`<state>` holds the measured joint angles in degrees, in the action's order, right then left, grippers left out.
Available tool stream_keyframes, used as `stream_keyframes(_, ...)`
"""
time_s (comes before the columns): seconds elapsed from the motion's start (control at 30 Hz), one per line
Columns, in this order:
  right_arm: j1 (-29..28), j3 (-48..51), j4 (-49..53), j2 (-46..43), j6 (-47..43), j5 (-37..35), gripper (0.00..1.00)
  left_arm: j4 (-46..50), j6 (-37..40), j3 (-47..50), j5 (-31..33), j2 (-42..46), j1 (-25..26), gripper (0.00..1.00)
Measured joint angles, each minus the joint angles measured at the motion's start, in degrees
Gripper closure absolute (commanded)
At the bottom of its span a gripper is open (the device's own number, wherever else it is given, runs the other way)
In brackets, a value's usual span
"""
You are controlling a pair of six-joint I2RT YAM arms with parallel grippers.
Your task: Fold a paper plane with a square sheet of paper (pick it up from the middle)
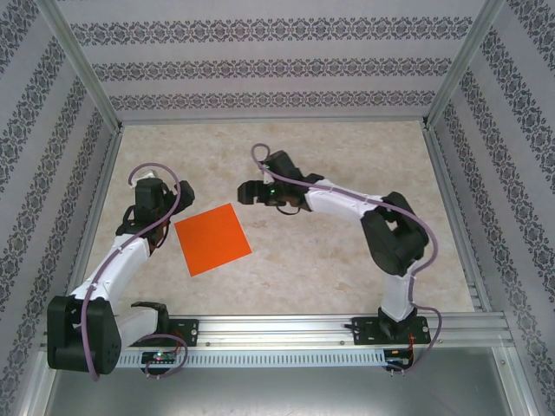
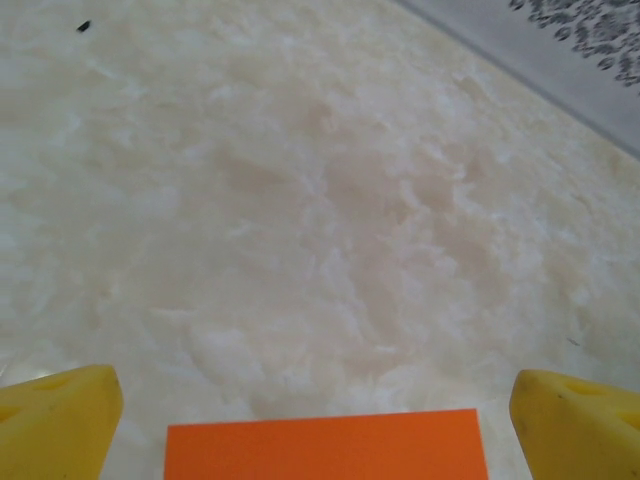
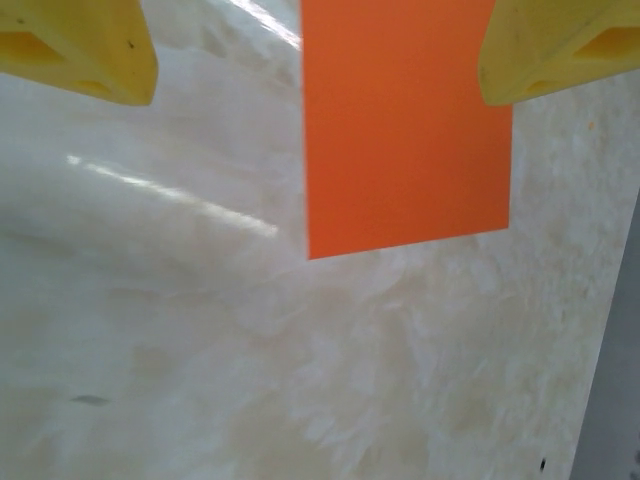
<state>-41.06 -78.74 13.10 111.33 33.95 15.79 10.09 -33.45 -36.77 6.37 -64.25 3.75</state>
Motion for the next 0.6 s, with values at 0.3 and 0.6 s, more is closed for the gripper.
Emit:
stream_keyframes(0.3,-7.50,-12.72,1.22,12.55,3.98,3.52,0.24,8.28,-1.66,-0.33,5.79,1.60,-0.22,0.00)
stream_keyframes(0.6,-10.86,-20.87,5.44,19.87,4.79,5.33,0.25,8.85,-2.56,-0.11,6.99,4.46,-0.37,0.00)
